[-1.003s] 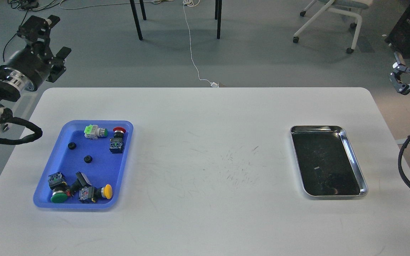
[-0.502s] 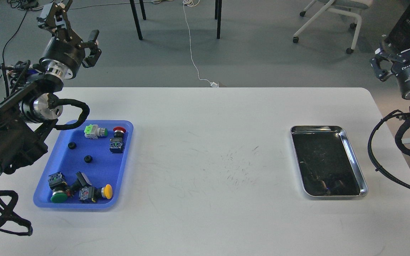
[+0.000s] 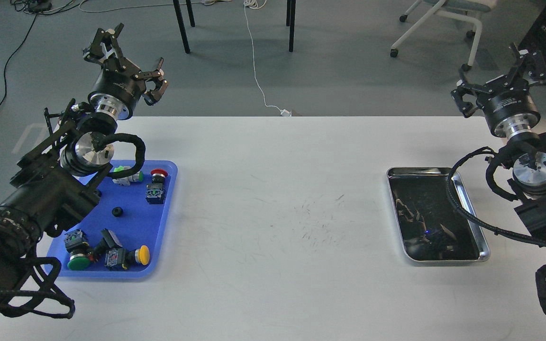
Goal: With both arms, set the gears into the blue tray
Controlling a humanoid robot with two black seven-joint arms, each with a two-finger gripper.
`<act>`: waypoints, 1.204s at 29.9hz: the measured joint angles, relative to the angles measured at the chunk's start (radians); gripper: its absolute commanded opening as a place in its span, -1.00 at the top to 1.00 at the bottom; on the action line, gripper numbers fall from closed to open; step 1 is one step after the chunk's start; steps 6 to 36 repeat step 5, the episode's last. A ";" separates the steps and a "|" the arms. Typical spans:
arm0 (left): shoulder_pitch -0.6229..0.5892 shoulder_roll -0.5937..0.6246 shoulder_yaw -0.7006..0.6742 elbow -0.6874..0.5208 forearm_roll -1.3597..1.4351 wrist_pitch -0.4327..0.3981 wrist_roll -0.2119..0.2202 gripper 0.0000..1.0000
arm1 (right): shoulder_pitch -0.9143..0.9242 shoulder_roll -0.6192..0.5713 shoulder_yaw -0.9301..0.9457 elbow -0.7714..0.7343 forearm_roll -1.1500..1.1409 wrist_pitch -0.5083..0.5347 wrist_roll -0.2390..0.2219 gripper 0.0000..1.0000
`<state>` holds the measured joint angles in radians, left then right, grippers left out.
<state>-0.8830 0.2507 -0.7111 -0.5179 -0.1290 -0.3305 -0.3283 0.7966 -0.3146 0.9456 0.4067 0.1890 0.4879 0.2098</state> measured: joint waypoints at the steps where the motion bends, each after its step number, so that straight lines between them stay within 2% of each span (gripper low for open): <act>1: 0.001 -0.001 0.000 0.000 -0.001 -0.004 0.000 -0.96 | 0.001 0.006 0.000 -0.003 0.000 0.000 0.002 -0.98; 36: 0.005 -0.006 0.003 0.000 -0.003 -0.018 0.000 -0.96 | 0.001 0.016 -0.039 -0.005 -0.009 0.001 0.006 -0.98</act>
